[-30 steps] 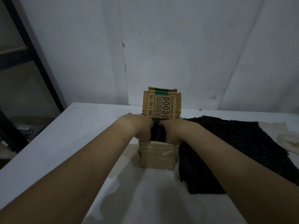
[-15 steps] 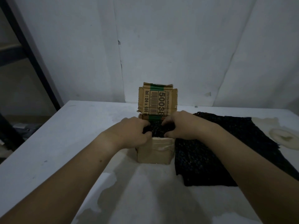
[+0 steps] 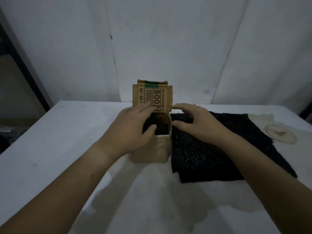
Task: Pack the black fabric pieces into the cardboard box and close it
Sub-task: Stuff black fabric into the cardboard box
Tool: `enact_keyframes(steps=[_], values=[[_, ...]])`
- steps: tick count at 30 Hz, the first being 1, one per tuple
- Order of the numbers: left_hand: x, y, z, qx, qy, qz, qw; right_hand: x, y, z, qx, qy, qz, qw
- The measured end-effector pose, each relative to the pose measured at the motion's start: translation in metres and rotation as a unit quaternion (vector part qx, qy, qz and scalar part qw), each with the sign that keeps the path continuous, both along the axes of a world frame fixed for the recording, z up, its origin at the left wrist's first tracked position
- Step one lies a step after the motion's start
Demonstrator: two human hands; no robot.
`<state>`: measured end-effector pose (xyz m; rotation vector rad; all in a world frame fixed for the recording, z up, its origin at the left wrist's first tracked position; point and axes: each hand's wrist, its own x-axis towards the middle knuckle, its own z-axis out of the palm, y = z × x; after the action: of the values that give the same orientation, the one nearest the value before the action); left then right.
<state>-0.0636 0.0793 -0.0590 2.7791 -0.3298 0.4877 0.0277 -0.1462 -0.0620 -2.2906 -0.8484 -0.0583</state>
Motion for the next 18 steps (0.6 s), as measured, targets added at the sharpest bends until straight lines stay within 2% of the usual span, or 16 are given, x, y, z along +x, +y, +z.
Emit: enact_keyframes(steps=[2,4,7,9,13,16,18], values=[[-0.006,-0.019,-0.002,-0.024,-0.059,-0.009,0.998,-0.006,-0.024,-0.011,-0.01,0.014,-0.015,1.0],[-0.01,-0.041,-0.009,-0.058,-0.068,-0.068,0.994,-0.012,-0.048,-0.027,-0.027,0.047,-0.03,0.998],[-0.016,-0.079,-0.036,-0.082,-0.001,-0.162,0.983,-0.019,-0.077,-0.051,-0.039,0.064,-0.052,0.996],[-0.017,-0.101,-0.059,-0.104,0.058,-0.186,0.975,-0.022,-0.093,-0.063,-0.058,0.065,-0.079,0.993],[-0.013,-0.123,-0.1,-0.083,0.14,-0.096,0.982,-0.026,-0.122,-0.078,-0.133,0.083,-0.106,0.982],[-0.015,-0.13,-0.118,-0.056,0.142,-0.059,0.987,-0.027,-0.137,-0.083,-0.168,0.148,-0.097,0.97],[-0.017,-0.131,-0.122,-0.068,0.132,-0.05,0.988,-0.026,-0.14,-0.085,-0.154,0.16,-0.096,0.97]])
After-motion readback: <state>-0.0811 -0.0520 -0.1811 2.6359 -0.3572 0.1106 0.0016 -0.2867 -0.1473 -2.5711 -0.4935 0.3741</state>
